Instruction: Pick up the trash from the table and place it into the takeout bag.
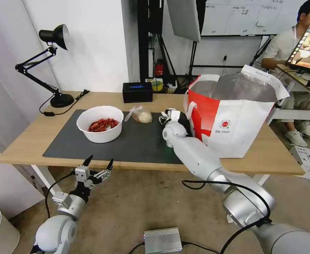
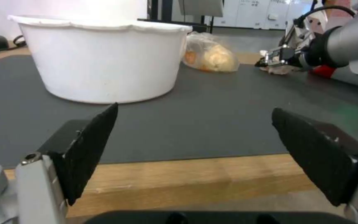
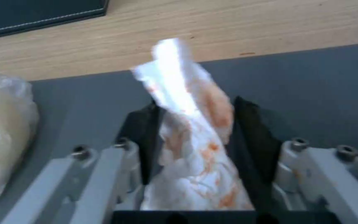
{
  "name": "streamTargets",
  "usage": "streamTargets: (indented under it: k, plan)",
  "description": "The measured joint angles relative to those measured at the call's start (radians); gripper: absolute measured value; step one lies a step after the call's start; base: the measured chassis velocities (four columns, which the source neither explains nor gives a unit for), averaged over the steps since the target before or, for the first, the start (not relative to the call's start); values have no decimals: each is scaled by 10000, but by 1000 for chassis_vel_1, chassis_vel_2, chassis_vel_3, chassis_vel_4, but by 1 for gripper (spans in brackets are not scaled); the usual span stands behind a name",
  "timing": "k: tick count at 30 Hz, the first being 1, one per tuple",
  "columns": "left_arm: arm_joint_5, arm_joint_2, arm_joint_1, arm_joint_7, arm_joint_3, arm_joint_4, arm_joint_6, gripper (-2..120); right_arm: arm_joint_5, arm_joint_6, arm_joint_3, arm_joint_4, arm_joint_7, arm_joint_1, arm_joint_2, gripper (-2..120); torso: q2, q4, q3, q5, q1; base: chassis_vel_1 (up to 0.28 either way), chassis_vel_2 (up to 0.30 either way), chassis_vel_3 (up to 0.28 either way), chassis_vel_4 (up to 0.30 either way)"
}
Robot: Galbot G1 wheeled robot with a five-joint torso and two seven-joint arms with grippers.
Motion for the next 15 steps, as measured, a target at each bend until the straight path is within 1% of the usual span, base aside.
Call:
streamTargets:
  k: [1, 3, 4, 7, 8, 12, 15]
  plan:
    - [0, 0, 0, 0, 0, 0, 0, 100, 0, 0, 0, 0, 0, 0, 0, 46, 0, 0, 0, 0, 0, 0, 0, 0, 0]
    - [-4, -5, -5, 17, 3, 17, -4, 100, -38, -7, -48, 40, -4, -30, -39, 34, 0, 5, 1, 2, 1, 0, 0, 0, 0]
    - [-4, -5, -5, 17, 3, 17, -4, 100, -38, -7, -48, 40, -4, -30, -39, 34, 0, 5, 1, 2, 1, 0, 0, 0, 0]
    - [-12, -16, -17, 75, 1, 69, -9, 100, -465, -8, -211, 141, -119, -130, -129, 20, -2, 12, 3, 2, 3, 0, 0, 0, 0]
    - [-12, -16, -17, 75, 1, 69, -9, 100, -465, -8, -211, 141, -119, -130, -129, 20, -2, 12, 3, 2, 3, 0, 0, 0, 0]
    - [-50, -24, -23, 154, -35, 134, -28, 100, -992, 112, -375, 268, -178, -279, -174, 2, -3, 21, 4, 6, 3, 0, 0, 0, 0]
    - [-59, -34, -26, 162, -35, 169, -62, 100, -1231, 217, -449, 327, -179, -345, -219, 0, -3, 18, 4, 6, 3, 0, 0, 0, 0]
